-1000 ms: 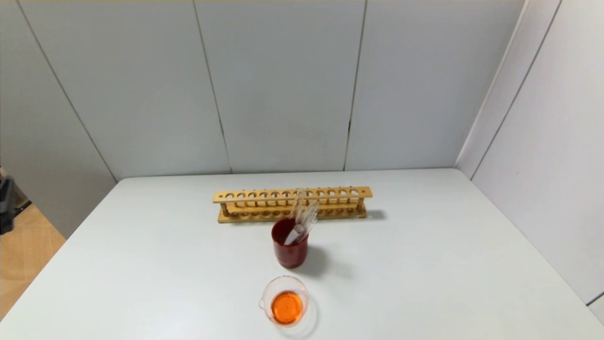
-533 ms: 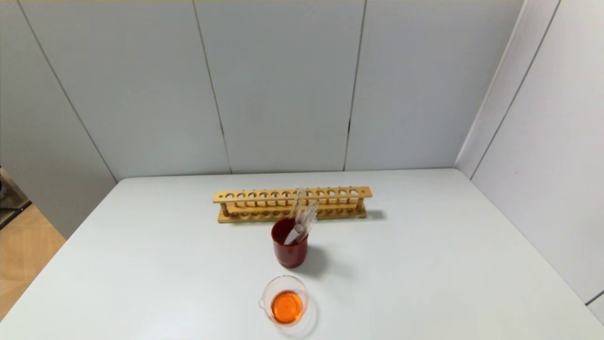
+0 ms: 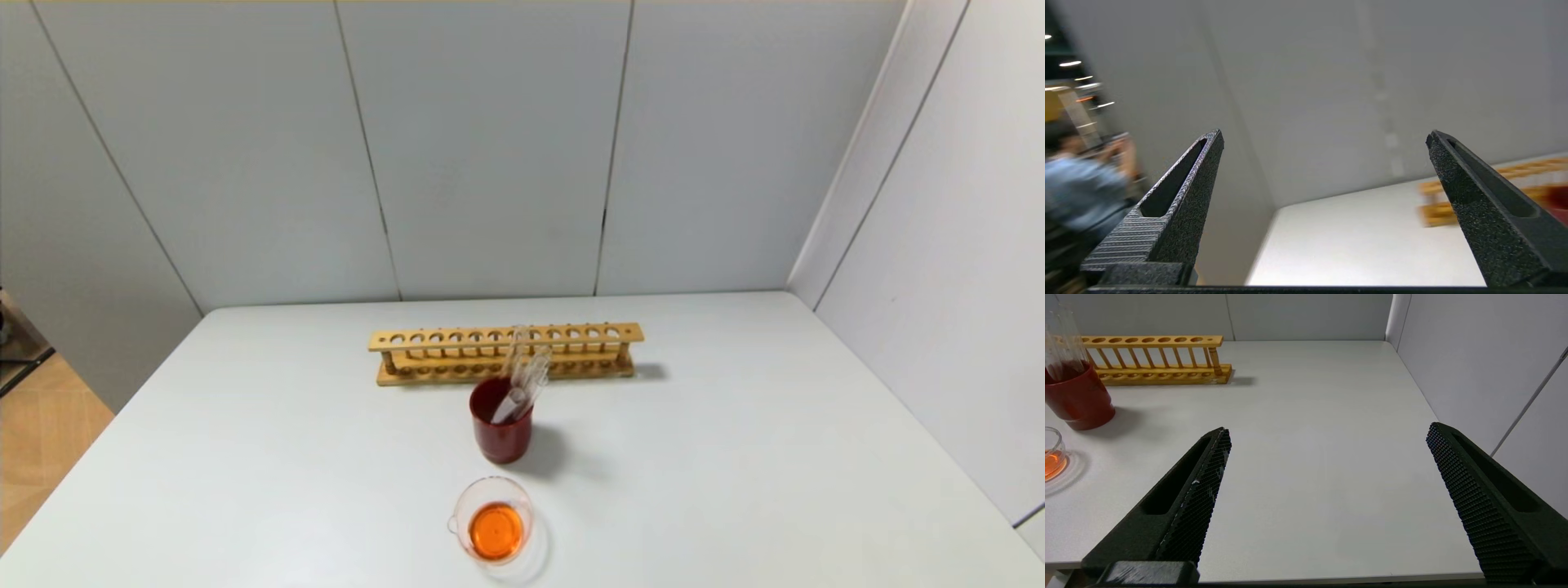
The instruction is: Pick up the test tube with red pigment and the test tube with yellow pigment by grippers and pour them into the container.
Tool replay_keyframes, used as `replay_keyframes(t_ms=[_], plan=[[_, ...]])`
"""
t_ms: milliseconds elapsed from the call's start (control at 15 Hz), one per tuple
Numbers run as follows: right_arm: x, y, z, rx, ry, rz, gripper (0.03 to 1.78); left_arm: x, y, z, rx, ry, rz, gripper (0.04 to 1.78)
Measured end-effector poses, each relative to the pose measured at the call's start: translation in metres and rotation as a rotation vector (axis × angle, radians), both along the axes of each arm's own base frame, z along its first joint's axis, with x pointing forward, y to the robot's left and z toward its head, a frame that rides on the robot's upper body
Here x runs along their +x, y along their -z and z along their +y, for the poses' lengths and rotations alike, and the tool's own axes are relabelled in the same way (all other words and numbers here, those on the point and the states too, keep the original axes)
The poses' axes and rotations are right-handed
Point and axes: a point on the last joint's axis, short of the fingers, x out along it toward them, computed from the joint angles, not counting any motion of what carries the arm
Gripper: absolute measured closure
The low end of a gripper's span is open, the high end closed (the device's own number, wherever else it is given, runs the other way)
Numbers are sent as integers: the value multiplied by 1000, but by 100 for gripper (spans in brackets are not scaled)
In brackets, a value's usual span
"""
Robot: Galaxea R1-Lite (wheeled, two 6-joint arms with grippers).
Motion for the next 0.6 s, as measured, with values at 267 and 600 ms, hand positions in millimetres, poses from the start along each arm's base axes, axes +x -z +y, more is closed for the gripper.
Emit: replay_keyframes(t_ms=[267,600], plan=[[0,0,0,0,0,0,6,14,37,-3,-22,185,200,7],[0,0,0,0,0,0,6,21,68,-1,-112,80,456,7]])
